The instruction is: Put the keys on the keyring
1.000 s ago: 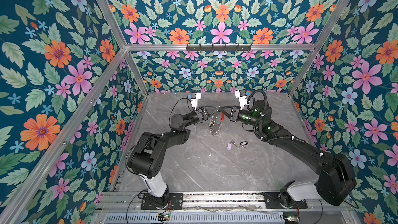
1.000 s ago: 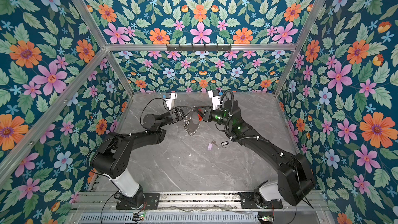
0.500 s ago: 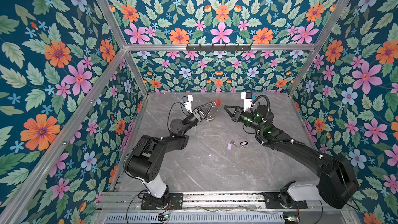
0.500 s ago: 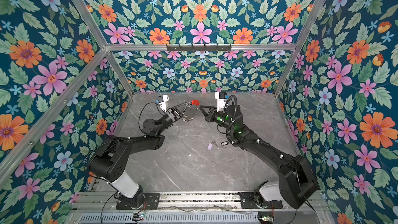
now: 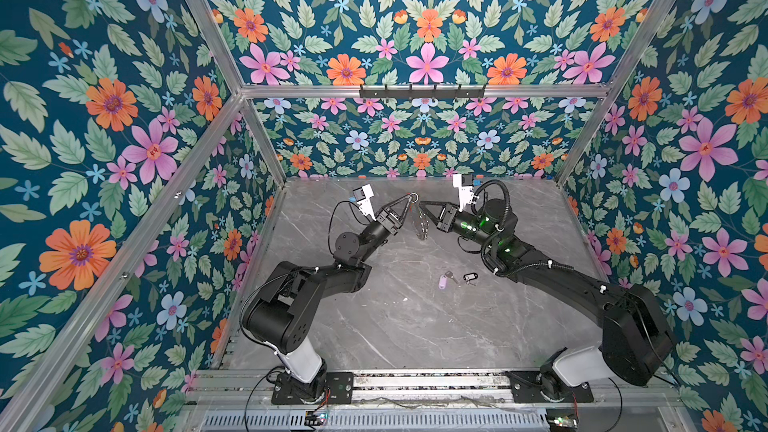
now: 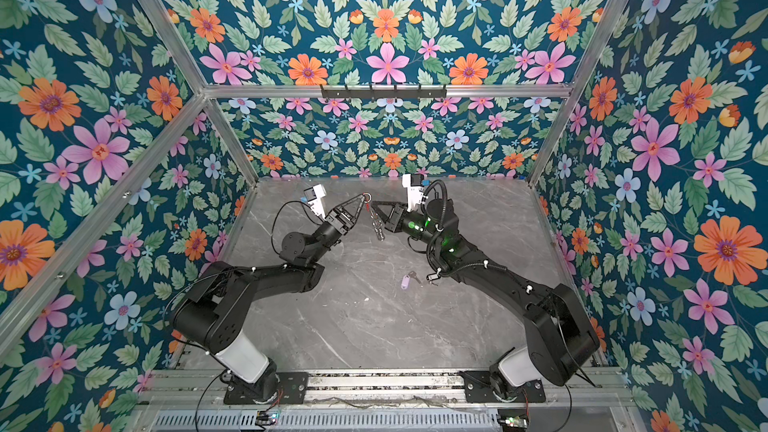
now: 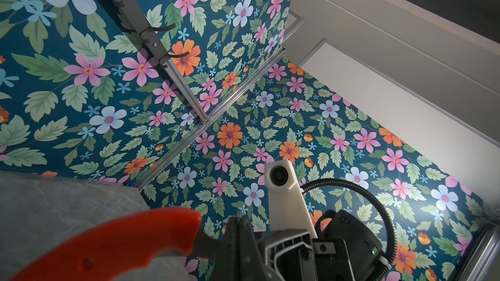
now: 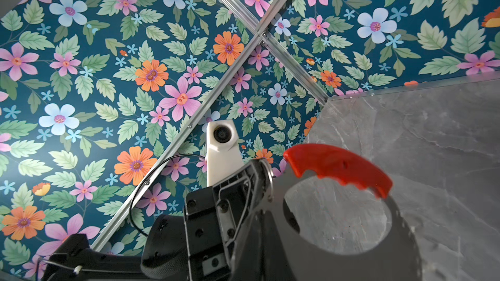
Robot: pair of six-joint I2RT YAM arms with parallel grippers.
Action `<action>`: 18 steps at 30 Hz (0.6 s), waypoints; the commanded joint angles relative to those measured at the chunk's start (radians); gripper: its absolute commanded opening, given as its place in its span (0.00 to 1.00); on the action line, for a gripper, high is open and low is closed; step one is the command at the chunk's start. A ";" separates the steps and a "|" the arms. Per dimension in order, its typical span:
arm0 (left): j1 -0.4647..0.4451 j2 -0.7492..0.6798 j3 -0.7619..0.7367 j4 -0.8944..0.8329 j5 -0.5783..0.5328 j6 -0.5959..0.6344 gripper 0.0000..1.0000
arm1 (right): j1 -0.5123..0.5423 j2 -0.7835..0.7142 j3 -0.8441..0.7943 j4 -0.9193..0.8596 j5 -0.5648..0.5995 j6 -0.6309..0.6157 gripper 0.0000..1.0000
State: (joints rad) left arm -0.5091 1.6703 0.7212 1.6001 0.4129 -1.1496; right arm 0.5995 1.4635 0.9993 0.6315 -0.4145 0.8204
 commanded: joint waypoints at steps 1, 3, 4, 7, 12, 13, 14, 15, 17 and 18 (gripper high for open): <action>-0.003 0.011 0.014 0.077 -0.012 -0.018 0.00 | 0.001 -0.006 -0.004 0.078 0.001 0.022 0.07; -0.006 0.015 0.018 0.077 -0.011 -0.025 0.00 | 0.001 -0.006 -0.001 0.079 0.003 0.021 0.11; -0.008 0.018 0.021 0.077 -0.010 -0.027 0.00 | 0.001 -0.005 0.002 0.079 0.000 0.020 0.13; -0.011 0.022 0.028 0.077 -0.007 -0.038 0.00 | 0.001 0.001 0.008 0.079 -0.003 0.023 0.16; -0.011 0.020 0.032 0.077 -0.006 -0.050 0.00 | 0.001 0.000 -0.001 0.094 0.011 0.037 0.21; -0.012 0.019 0.032 0.077 -0.007 -0.053 0.00 | 0.000 -0.003 -0.008 0.102 0.021 0.038 0.21; -0.011 0.020 0.034 0.077 -0.005 -0.057 0.00 | 0.000 -0.008 -0.017 0.109 0.032 0.039 0.22; -0.011 0.020 0.034 0.077 -0.003 -0.061 0.00 | 0.000 -0.012 -0.022 0.114 0.042 0.038 0.23; -0.012 0.022 0.036 0.077 0.000 -0.067 0.00 | 0.000 -0.018 -0.028 0.116 0.057 0.038 0.29; -0.012 0.023 0.035 0.077 0.001 -0.070 0.00 | 0.000 -0.019 -0.027 0.113 0.059 0.039 0.31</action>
State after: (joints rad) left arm -0.5205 1.6917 0.7506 1.5997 0.4072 -1.2034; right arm 0.5999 1.4536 0.9718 0.6800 -0.3840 0.8455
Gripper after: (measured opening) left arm 0.050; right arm 0.299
